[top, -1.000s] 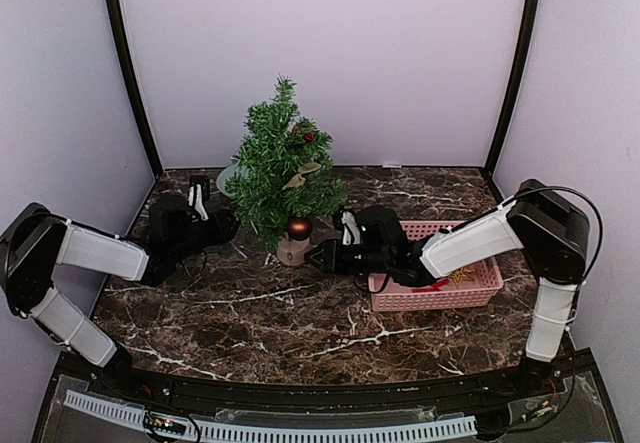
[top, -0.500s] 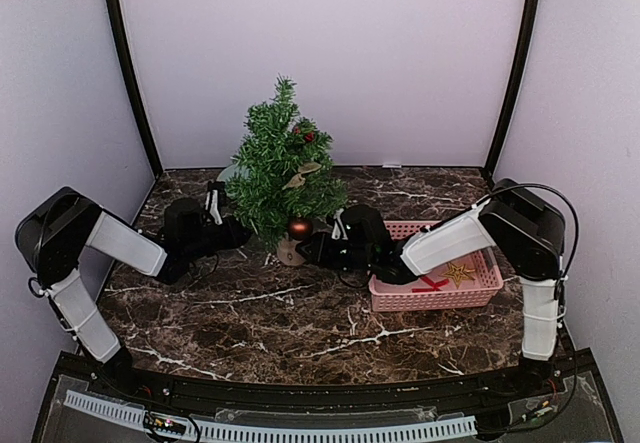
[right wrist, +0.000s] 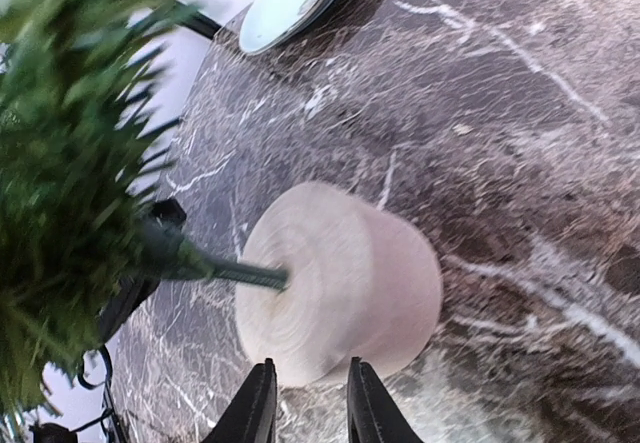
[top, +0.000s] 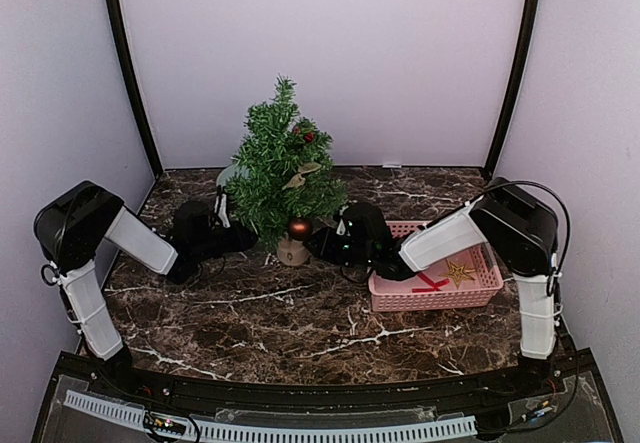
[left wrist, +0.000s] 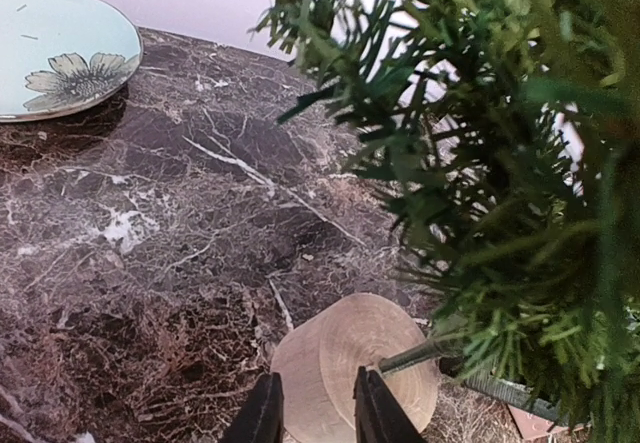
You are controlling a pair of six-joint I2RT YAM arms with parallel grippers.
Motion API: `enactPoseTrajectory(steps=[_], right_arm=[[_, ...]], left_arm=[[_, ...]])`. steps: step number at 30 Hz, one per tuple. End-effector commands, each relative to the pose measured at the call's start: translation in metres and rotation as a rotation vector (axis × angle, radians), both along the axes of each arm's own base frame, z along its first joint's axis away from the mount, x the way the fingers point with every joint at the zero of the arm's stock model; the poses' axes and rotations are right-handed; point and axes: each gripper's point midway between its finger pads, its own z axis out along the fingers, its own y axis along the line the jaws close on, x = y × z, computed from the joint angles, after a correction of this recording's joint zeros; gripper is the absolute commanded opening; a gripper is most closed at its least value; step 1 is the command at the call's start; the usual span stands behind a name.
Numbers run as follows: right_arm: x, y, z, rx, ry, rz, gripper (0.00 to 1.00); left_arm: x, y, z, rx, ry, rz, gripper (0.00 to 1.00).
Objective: Decorate the small christmas tree
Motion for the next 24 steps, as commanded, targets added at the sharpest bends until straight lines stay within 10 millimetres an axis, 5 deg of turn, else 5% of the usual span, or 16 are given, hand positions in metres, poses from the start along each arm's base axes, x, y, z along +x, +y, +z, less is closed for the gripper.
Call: enactPoseTrajectory(steps=[1,12,24], right_arm=[[0.018,0.001,0.006,0.041,-0.024,-0.031,0.24],[0.024,0.009,-0.001,0.048,-0.016,-0.005,0.22],[0.039,0.01,-0.005,0.047,-0.018,0.006,0.2]], left_arm=[[0.009,-0.007,0.009,-0.029,-0.036,-0.022,0.26],[0.024,-0.023,-0.003,-0.049,-0.014,-0.066,0.26],[0.015,-0.03,-0.021,-0.054,0.028,-0.111,0.24]])
